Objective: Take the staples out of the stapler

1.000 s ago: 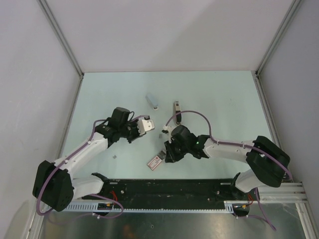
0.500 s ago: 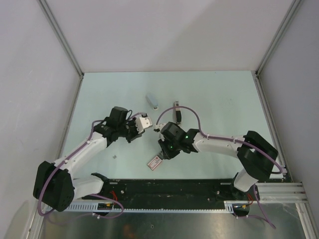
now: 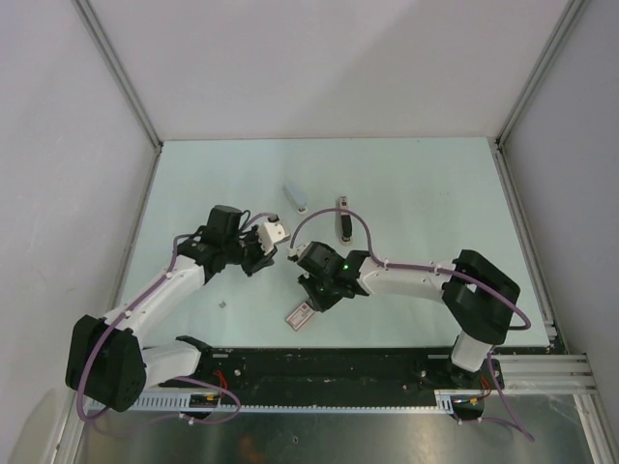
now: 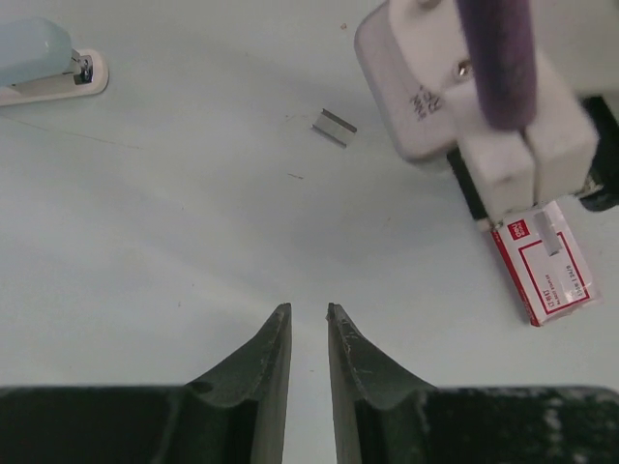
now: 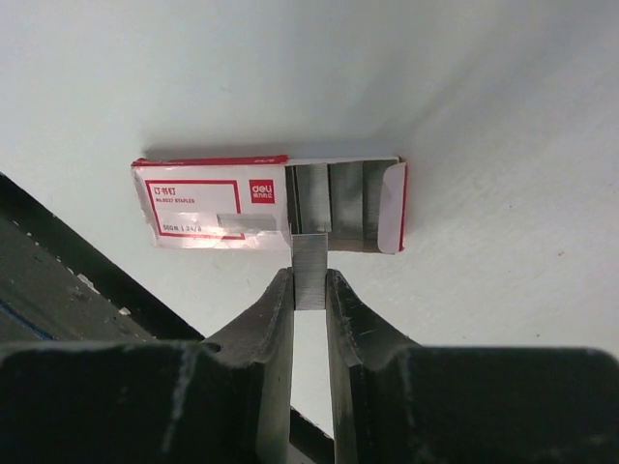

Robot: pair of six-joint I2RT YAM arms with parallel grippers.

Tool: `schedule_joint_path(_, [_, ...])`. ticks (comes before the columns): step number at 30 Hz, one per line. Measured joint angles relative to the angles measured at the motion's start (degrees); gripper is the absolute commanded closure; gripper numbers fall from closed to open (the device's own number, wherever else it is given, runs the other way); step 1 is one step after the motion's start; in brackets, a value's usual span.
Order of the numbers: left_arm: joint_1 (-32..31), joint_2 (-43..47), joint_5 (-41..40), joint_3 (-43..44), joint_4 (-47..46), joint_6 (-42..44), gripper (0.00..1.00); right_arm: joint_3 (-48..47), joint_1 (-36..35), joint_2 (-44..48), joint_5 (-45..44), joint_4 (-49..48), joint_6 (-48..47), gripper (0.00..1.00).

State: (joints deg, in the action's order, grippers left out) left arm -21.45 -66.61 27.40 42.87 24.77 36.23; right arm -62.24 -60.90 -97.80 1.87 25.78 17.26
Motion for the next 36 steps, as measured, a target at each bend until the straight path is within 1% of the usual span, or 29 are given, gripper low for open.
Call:
schedule_joint_path(9, [0.3,0.3,1.3,0.0,0.0,-1.3,0.75,-3.8,-0.4,-4.3,-0.8,2.1,-0.9,0.92])
schedule_joint_path(13, [0.3,1.0,1.6,0.0,0.0,-1.4,0.75,-4.5,-0.4,-5.3,-1.0,3.5,-1.1,0.9])
schedule_joint_path(23, [0.3,1.3,1.8,0.0,0.0,-1.8,0.75,-6.8,-0.4,-6.7,-1.0,6.2,-1.9,0.88])
schedule_joint_path(36, [0.5,1.7,1.8,0.0,0.0,-1.7,0.75,-9.3,-1.0,-8.1,-1.2,8.5,-2.9,0.81])
